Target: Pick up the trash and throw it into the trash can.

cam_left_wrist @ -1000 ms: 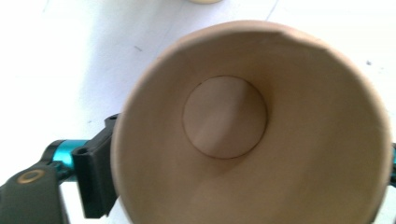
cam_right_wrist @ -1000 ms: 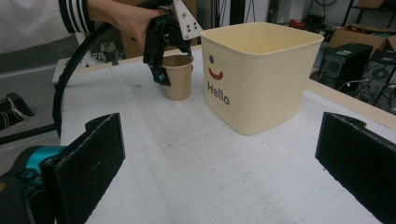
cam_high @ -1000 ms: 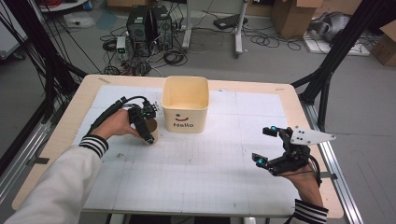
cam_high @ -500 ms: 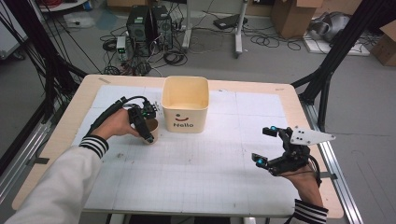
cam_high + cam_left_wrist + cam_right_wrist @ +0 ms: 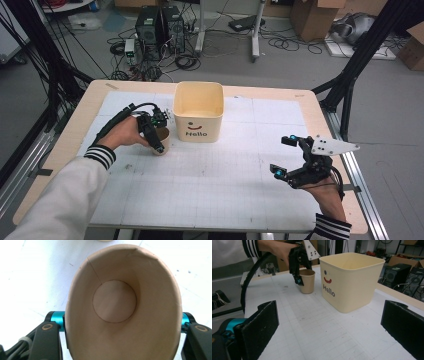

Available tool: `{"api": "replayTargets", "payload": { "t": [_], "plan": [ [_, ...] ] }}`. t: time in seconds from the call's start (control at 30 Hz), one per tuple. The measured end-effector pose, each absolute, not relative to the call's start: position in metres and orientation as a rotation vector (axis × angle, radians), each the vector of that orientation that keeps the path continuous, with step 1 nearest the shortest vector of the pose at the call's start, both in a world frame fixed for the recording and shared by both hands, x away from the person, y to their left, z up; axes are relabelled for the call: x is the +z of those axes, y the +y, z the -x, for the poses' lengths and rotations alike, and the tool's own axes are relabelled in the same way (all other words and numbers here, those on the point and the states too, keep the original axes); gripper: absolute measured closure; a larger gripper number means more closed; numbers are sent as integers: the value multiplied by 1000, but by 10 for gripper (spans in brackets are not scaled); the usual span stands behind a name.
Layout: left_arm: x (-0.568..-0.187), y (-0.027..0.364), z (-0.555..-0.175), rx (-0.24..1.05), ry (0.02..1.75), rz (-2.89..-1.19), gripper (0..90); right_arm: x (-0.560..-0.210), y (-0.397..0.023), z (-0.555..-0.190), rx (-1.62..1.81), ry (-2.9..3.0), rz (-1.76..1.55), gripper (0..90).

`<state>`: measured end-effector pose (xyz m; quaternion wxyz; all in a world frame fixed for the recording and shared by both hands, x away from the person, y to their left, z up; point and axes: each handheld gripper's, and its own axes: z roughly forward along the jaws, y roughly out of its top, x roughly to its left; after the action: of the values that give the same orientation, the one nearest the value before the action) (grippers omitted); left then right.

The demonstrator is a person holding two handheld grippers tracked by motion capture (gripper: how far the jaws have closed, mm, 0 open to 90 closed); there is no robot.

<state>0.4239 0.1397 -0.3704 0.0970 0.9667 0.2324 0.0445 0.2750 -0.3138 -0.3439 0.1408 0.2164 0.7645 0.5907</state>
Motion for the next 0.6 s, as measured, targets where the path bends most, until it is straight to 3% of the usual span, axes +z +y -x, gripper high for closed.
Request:
{"api": "replayTargets", "payload": {
  "t": [0.6],
  "plan": [
    [-308,149,-419,197,681,-2838,348,-341,-315,-273,1717,2197,-616,3]
  ]
}}
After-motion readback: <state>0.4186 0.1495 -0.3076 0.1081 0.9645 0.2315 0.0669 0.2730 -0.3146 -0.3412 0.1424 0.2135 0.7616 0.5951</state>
